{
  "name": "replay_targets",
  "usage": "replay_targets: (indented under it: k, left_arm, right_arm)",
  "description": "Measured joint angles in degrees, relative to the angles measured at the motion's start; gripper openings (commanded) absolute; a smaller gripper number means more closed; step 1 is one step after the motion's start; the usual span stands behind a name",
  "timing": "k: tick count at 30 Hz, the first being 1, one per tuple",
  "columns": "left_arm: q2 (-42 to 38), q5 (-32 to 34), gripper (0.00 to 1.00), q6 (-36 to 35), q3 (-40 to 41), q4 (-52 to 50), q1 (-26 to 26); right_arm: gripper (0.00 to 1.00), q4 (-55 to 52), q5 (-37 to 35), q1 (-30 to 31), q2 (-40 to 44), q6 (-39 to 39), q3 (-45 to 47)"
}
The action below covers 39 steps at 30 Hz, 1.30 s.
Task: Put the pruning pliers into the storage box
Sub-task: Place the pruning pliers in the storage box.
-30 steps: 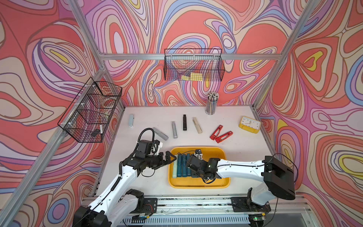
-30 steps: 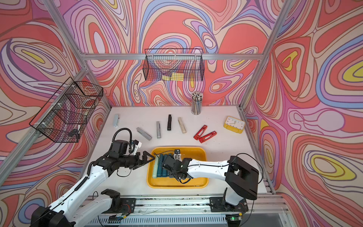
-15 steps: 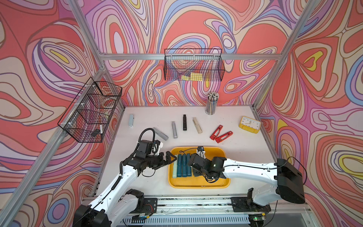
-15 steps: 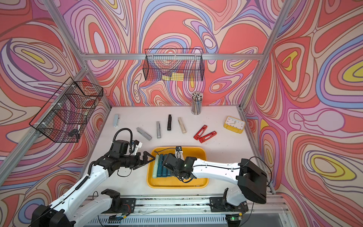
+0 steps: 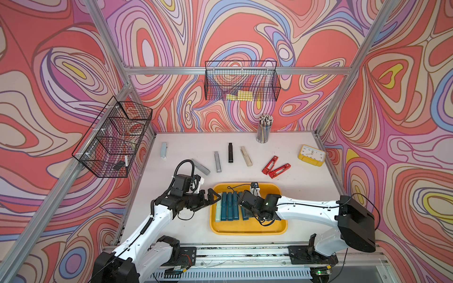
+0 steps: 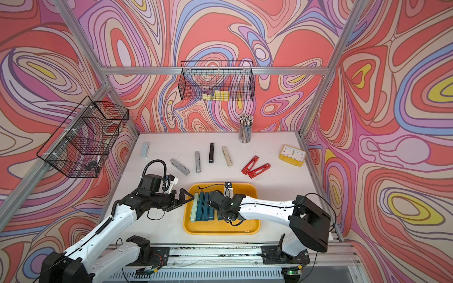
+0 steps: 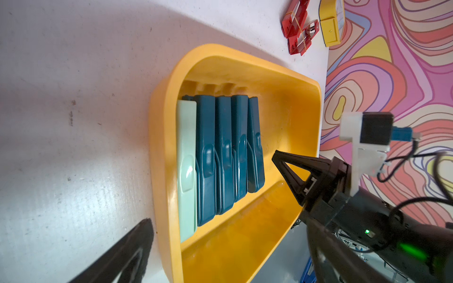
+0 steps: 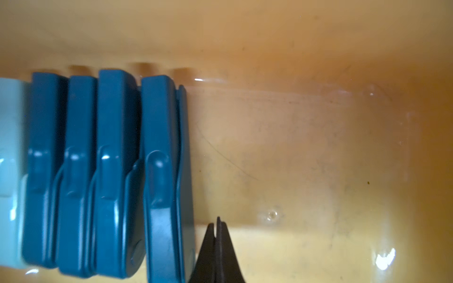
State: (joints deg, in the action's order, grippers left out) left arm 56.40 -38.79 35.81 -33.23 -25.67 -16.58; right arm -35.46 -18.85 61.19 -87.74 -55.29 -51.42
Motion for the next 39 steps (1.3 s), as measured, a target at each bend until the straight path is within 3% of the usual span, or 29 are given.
replay_targets:
  k: [21,39]
  left_arm:
    - [1.9,0.3,0.99,0.3,0.0,1.0,-1.1]
    - [3.1,0.8,0.99,1.4,0.0,3.2,-3.0]
  right_arm:
    - [0.0,10.2,5.3,-1.7,-4.3,3.8,1.8]
    - [0.0,10.7,6.5,-1.7,-4.4,4.0,1.8]
